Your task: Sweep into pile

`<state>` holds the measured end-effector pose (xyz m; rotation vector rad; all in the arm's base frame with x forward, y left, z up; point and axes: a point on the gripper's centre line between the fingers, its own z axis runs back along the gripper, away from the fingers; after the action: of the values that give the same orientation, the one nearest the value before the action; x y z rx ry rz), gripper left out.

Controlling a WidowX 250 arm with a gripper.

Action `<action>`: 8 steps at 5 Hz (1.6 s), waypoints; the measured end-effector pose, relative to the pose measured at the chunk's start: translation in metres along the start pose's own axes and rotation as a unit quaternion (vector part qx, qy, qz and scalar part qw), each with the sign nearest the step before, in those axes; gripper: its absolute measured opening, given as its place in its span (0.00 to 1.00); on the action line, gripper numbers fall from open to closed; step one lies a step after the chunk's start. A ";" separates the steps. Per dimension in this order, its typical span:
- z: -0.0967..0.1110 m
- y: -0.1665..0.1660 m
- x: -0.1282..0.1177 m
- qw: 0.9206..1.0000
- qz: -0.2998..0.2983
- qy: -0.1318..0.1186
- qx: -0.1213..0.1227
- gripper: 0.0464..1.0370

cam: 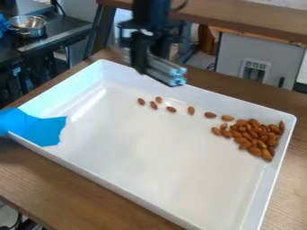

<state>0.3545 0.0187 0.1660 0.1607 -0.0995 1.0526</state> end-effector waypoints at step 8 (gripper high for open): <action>-0.107 0.012 0.086 0.880 -0.459 -0.115 0.034 0.34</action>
<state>0.3870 0.1171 0.0751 0.3559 -0.1787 0.0800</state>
